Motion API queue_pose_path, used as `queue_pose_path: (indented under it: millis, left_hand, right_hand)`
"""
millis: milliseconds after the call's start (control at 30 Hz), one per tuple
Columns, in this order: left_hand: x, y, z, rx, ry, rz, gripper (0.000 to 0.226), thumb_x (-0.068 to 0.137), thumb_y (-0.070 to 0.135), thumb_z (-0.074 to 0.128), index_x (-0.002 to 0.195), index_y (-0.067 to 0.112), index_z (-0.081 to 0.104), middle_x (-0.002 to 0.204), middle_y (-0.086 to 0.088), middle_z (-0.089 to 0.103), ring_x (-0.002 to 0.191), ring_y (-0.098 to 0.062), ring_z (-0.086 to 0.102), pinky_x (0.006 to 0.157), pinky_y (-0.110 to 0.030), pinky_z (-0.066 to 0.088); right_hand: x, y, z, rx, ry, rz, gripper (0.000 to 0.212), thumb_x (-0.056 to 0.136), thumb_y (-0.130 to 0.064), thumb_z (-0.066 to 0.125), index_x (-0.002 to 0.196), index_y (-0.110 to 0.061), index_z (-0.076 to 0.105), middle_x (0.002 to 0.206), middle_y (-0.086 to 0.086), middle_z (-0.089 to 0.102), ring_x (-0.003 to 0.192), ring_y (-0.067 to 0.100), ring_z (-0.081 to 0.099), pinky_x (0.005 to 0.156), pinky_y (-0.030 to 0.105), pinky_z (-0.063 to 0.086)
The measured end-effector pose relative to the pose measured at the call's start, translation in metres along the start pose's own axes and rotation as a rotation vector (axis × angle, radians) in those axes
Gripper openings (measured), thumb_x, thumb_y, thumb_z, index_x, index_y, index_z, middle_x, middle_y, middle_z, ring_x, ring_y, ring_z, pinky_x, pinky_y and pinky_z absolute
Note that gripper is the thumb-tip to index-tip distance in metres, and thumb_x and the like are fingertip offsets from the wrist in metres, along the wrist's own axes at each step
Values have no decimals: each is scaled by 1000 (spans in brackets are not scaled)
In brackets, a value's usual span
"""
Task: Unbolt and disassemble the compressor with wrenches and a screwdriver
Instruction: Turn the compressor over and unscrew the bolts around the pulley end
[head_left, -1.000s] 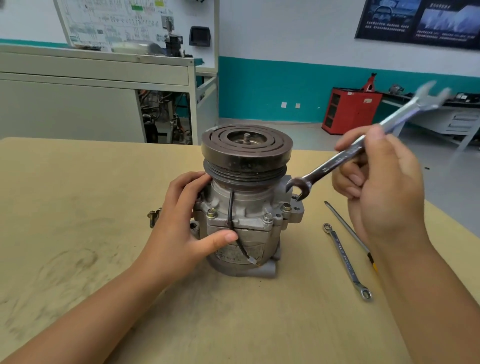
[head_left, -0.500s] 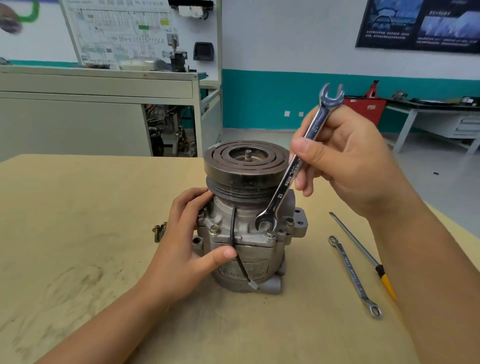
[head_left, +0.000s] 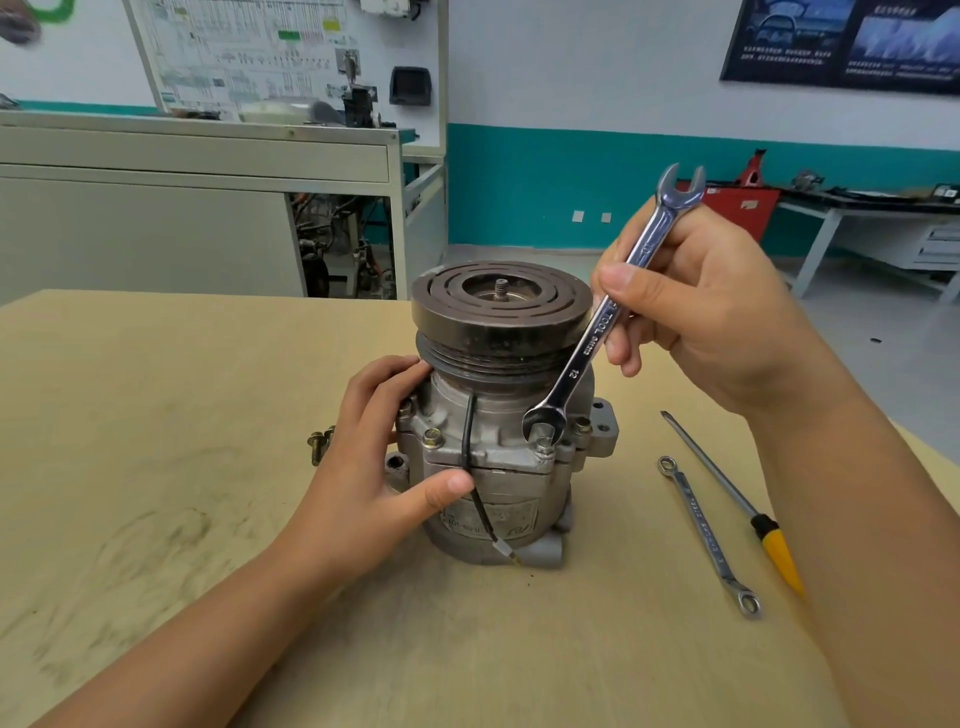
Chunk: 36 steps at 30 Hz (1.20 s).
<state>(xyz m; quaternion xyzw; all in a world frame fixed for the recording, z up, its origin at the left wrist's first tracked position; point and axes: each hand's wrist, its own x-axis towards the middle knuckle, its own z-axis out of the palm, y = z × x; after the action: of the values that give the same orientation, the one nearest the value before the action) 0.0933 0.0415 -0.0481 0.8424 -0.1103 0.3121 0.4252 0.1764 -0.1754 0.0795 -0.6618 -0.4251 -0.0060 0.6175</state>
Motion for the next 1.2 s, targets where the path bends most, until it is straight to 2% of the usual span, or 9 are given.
queue_pose_path:
  millis: [133, 233, 367, 533, 700, 1033, 1133, 1200]
  left_hand:
    - [0, 1, 0, -6, -7, -7, 76, 65, 85, 52, 131, 56, 28, 138, 31, 24, 129, 4, 36, 94, -5, 38]
    - [0, 0, 0, -9, -9, -12, 78, 65, 84, 52, 133, 52, 29, 138, 30, 24, 129, 4, 36, 95, -4, 36]
    - [1, -1, 0, -8, -4, -5, 79, 66, 84, 53, 134, 49, 30, 138, 28, 25, 130, 4, 35, 95, -6, 38]
    - [1, -1, 0, -3, 1, 1, 78, 67, 82, 53, 134, 48, 32, 138, 27, 26, 131, 3, 35, 96, -20, 40]
    - [1, 0, 0, -3, 0, -6, 78, 67, 83, 52, 134, 50, 30, 138, 30, 24, 129, 7, 34, 93, -4, 37]
    - [0, 8, -2, 29, -2, -18, 84, 64, 87, 49, 135, 48, 28, 139, 26, 26, 130, 4, 34, 101, -25, 39]
    - [-2, 22, -1, 30, 132, -78, 77, 62, 91, 42, 131, 63, 22, 135, 32, 27, 125, 8, 38, 92, -19, 37]
    - [-3, 37, 0, 70, 202, -160, 66, 65, 88, 41, 125, 70, 21, 129, 31, 32, 122, 2, 43, 94, -26, 41]
  right_hand:
    - [0, 0, -2, -5, -17, -7, 20, 77, -21, 55, 87, -7, 45, 74, 11, 53, 49, 19, 58, 43, 24, 49]
    - [0, -2, -4, -13, -13, -18, 20, 77, -21, 55, 88, -7, 45, 73, 9, 54, 49, 20, 58, 43, 24, 49]
    - [0, 0, -2, -41, -22, -11, 20, 77, -22, 55, 87, -7, 46, 72, 7, 55, 49, 19, 58, 43, 24, 49]
    - [0, -1, -1, -74, -31, -5, 20, 77, -24, 55, 88, -9, 47, 71, 3, 56, 50, 18, 60, 44, 22, 49]
    - [-2, -5, 2, -90, -25, -27, 19, 76, -25, 56, 87, -12, 48, 68, -2, 59, 49, 17, 60, 44, 23, 50]
    - [-4, -9, 11, -94, -4, -44, 19, 74, -25, 58, 87, -14, 49, 66, -9, 61, 46, 15, 59, 42, 24, 48]
    - [-4, -12, 10, -82, 14, -57, 17, 75, -25, 58, 87, -14, 51, 67, -7, 62, 46, 16, 60, 42, 23, 48]
    - [-5, -14, 11, -58, 6, -53, 18, 74, -24, 60, 86, -13, 52, 67, -5, 62, 46, 17, 60, 42, 23, 48]
